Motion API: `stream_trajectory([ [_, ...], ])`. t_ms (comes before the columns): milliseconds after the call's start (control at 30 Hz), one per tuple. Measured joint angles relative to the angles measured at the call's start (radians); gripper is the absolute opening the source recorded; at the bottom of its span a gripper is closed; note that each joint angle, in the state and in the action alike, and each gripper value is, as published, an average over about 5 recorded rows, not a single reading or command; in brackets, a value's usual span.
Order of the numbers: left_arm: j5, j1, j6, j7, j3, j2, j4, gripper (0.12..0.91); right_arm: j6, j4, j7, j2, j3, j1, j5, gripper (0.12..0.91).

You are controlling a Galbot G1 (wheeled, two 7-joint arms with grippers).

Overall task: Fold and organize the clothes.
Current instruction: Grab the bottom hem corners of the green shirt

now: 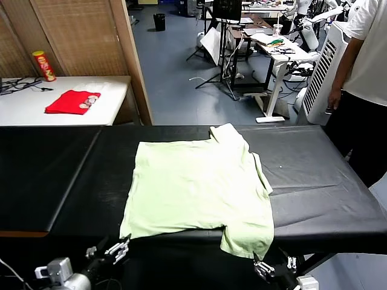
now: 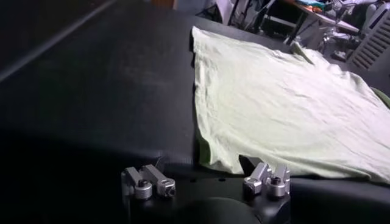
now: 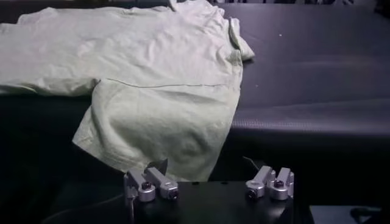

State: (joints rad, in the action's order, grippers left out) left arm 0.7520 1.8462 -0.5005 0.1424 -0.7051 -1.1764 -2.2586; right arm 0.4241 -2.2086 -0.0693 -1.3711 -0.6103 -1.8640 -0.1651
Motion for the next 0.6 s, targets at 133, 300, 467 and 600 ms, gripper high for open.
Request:
stream_trajectory([
  [133, -0.003, 0.000, 0.006, -0.008, 0.000, -0.001, 0.001, 0.798, -0.006, 0.006, -0.001, 0.000, -0.001, 0.007, -0.001, 0.798],
  [300, -0.036, -0.005, 0.003, -0.038, -0.001, -0.004, 0.005, 0.798, -0.014, 0.017, -0.003, 0.001, -0.002, 0.017, -0.001, 0.763],
  [467, -0.044, -0.011, 0.005, -0.038, 0.002, -0.009, 0.013, 0.796, -0.016, 0.025, -0.003, 0.000, -0.001, 0.023, -0.001, 0.655],
  [600, -0.053, -0.016, 0.008, -0.039, 0.009, -0.011, 0.018, 0.693, -0.017, 0.029, -0.003, -0.004, 0.001, 0.031, 0.000, 0.517],
])
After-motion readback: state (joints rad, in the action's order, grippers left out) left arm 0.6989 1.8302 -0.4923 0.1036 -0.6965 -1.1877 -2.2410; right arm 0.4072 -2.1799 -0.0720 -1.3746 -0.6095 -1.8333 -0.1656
